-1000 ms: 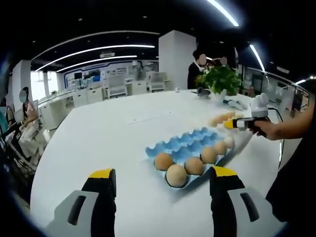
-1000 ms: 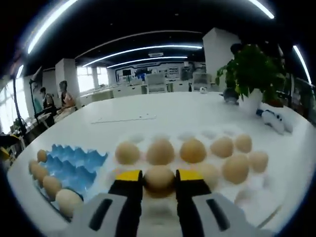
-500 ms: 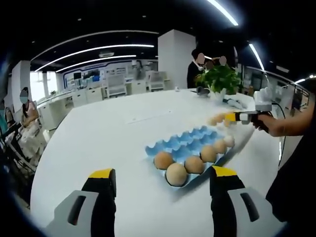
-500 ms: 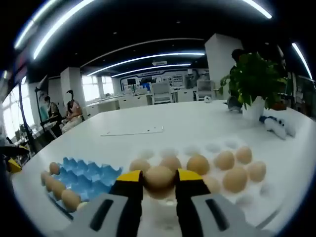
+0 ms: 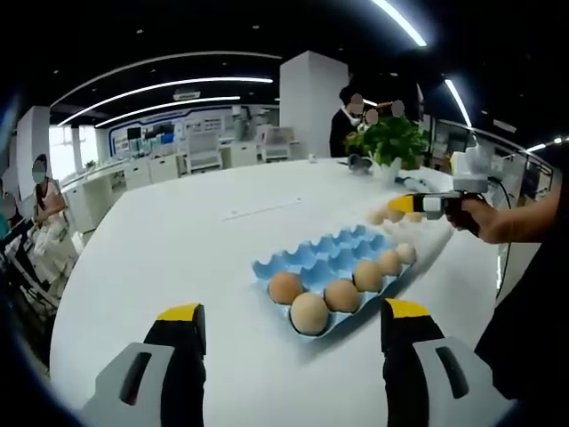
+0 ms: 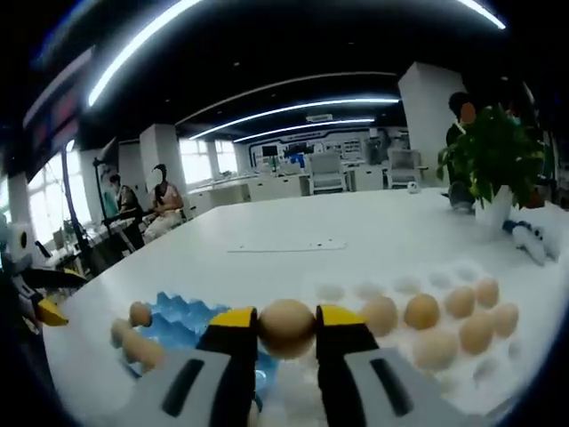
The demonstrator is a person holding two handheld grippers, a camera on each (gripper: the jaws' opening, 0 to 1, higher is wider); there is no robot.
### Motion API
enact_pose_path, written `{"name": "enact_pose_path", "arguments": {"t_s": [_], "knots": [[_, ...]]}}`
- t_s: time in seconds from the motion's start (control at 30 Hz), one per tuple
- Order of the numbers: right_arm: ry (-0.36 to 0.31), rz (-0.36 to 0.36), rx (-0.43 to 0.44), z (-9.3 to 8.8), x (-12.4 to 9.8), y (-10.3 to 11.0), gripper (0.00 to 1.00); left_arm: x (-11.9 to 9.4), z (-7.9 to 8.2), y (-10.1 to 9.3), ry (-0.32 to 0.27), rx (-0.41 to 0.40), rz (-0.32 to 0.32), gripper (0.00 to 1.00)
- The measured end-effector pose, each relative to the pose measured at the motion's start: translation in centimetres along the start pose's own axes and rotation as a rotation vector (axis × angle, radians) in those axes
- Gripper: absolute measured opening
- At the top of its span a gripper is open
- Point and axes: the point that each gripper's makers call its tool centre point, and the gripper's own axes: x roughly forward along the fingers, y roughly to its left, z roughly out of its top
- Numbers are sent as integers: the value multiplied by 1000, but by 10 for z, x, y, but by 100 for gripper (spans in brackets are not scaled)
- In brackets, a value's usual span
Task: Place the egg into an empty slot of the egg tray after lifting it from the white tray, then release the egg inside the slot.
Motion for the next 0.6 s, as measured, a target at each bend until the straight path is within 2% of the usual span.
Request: {"name": "enact_pose_path", "arguments": {"t_s": [0.3,0.6], "knots": [[6,156,-45,2,24,67,25,1,-2,0,9,11,-4,81],[39,253,-68,-10,39,110,25,-1,-5,1,15,-7,-2,81]]}}
